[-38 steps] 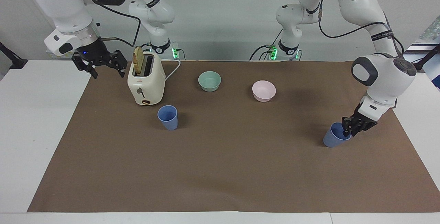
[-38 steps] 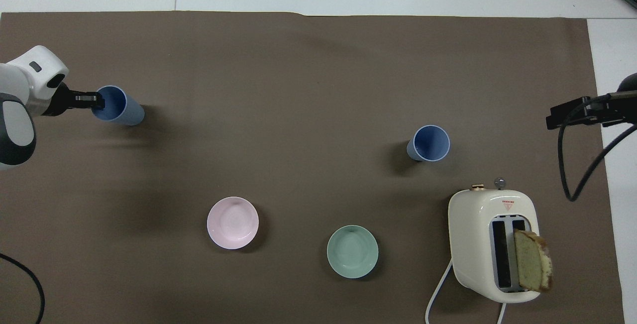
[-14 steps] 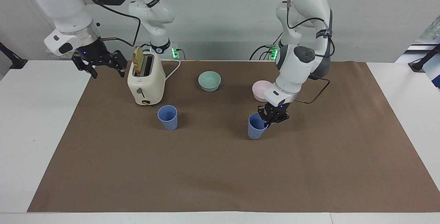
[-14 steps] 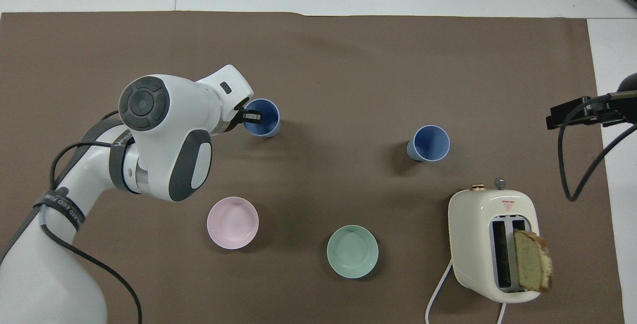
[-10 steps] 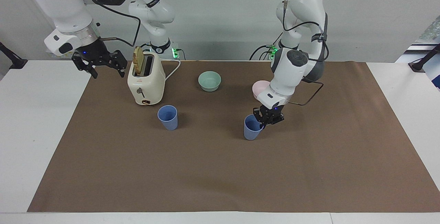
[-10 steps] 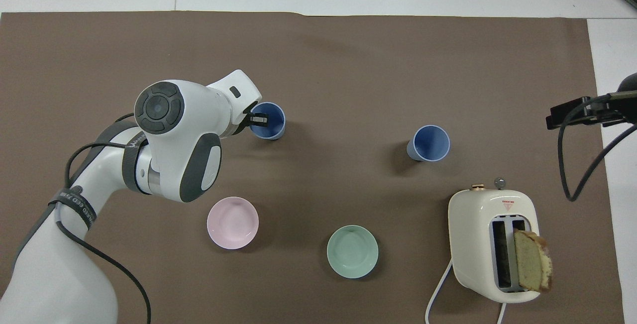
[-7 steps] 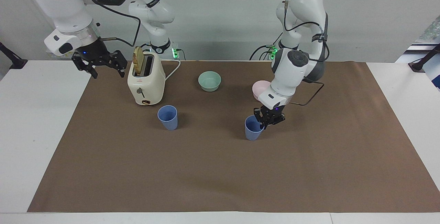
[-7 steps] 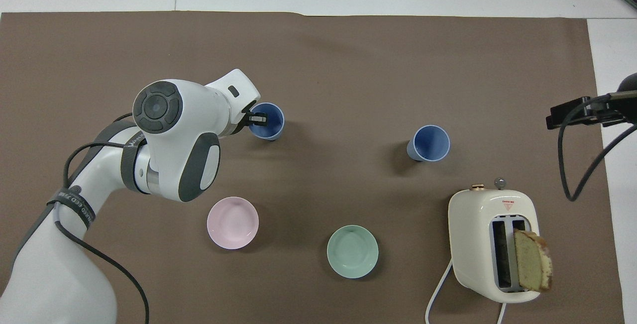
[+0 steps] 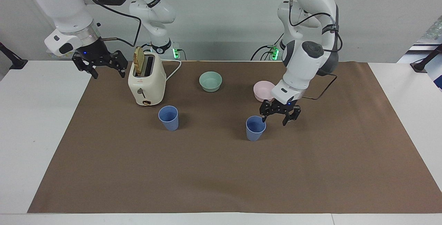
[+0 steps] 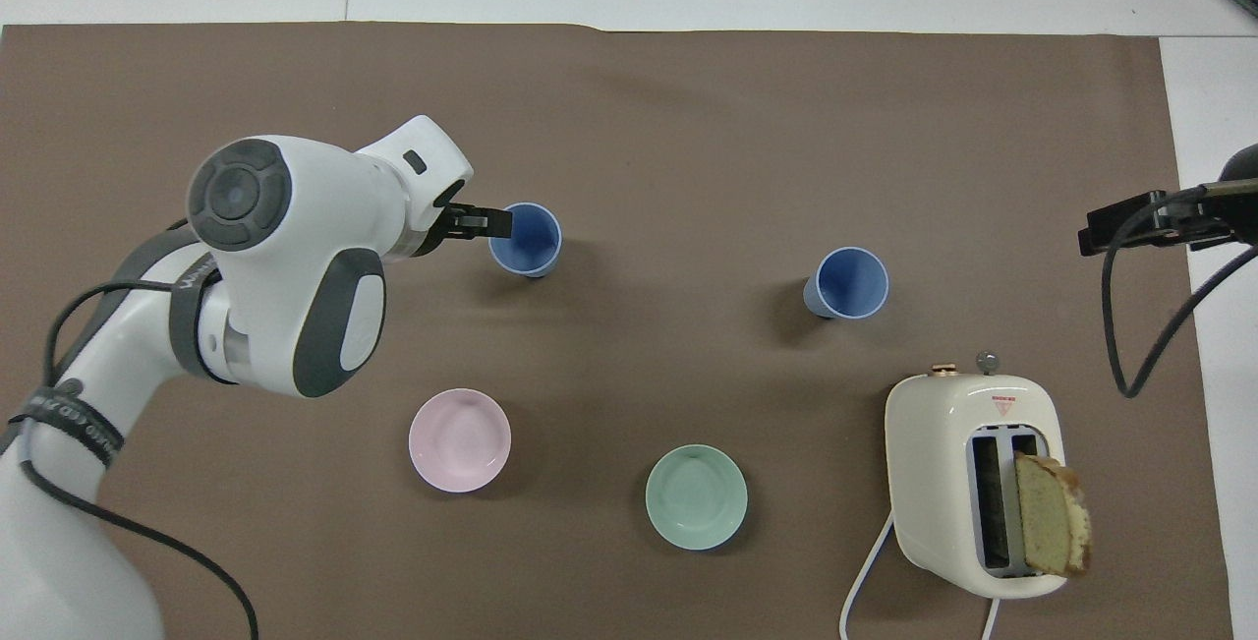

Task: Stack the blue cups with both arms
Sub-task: 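Release the cup with the left gripper while the right gripper reaches the other cup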

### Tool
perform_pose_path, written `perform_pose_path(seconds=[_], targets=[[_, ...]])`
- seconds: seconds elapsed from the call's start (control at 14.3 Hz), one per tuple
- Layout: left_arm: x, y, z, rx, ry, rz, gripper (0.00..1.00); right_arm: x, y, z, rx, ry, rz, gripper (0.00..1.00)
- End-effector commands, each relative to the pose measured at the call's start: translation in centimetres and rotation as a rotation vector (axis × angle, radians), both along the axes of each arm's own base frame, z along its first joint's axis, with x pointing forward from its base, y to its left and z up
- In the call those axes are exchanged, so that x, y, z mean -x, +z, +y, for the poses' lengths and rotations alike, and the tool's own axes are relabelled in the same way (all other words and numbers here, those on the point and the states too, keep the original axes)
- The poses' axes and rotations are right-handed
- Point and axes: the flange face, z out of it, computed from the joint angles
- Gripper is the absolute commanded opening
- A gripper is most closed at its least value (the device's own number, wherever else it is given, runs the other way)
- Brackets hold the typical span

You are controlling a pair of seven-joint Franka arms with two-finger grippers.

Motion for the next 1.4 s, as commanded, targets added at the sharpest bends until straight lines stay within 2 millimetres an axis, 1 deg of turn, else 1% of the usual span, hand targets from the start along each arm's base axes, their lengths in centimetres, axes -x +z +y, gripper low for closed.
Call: perform_pose_path(seconds=[0.0,0.14,0.21,0.28,0.35,0.42,0.49,0.56,0.63,0.7,0.77,0.91,1.05,1.19,1.33], targets=[[0.6,4.4,6.2,-0.003,-0.002,0.013,1.0,0.0,0.0,0.1,-0.006,0.023,-0.017,1.0],[-0.1,6.3,11.2,-0.021,-0.016,0.016,1.0,0.2,-0.1,0.9,-0.002,0.045,-0.014,1.0],[-0.6,7.5,13.6,-0.025,-0.006,0.013,1.0,0.5,-0.7,1.7,0.0,0.06,-0.012,1.0],[-0.9,8.5,15.7,-0.034,-0.001,0.009,1.0,0.5,-1.7,1.8,0.002,0.059,-0.028,1.0],[-1.2,10.1,17.6,-0.068,-0.011,-0.005,1.0,0.3,-3.0,1.9,0.0,0.058,-0.035,1.0],[-1.3,12.0,19.0,-0.113,-0.038,-0.009,1.0,0.2,-4.5,2.1,-0.001,0.055,-0.024,1.0],[-1.3,13.7,20.1,-0.148,-0.063,-0.006,1.0,-0.1,-6.4,2.7,-0.002,0.065,-0.021,1.0],[-1.3,15.2,21.6,-0.161,-0.073,0.0,1.0,-0.8,-8.6,3.8,-0.005,0.083,-0.033,1.0],[-1.1,16.7,22.8,-0.165,-0.073,0.005,1.0,-1.3,-11.2,4.1,-0.009,0.086,-0.026,1.0],[-0.9,17.6,23.0,-0.166,-0.073,0.017,1.0,-1.6,-12.6,4.2,-0.013,0.084,-0.026,1.0],[-0.5,18.1,23.0,-0.164,-0.076,0.037,1.0,-2.1,-13.8,5.7,-0.019,0.093,-0.029,1.0],[0.3,19.9,23.1,-0.202,-0.082,0.059,1.0,-2.7,-15.7,7.2,-0.024,0.043,-0.037,1.0],[1.5,20.9,23.1,-0.201,-0.083,0.059,1.0,-2.8,-18.4,9.5,-0.029,0.043,-0.014,1.0],[1.8,20.3,23.0,-0.199,-0.079,0.07,1.0,-2.9,-21.1,10.4,-0.033,0.047,-0.012,1.0],[1.8,20.3,22.7,-0.198,-0.083,0.078,1.0,-2.2,-24.3,10.5,-0.032,0.056,0.016,1.0]])
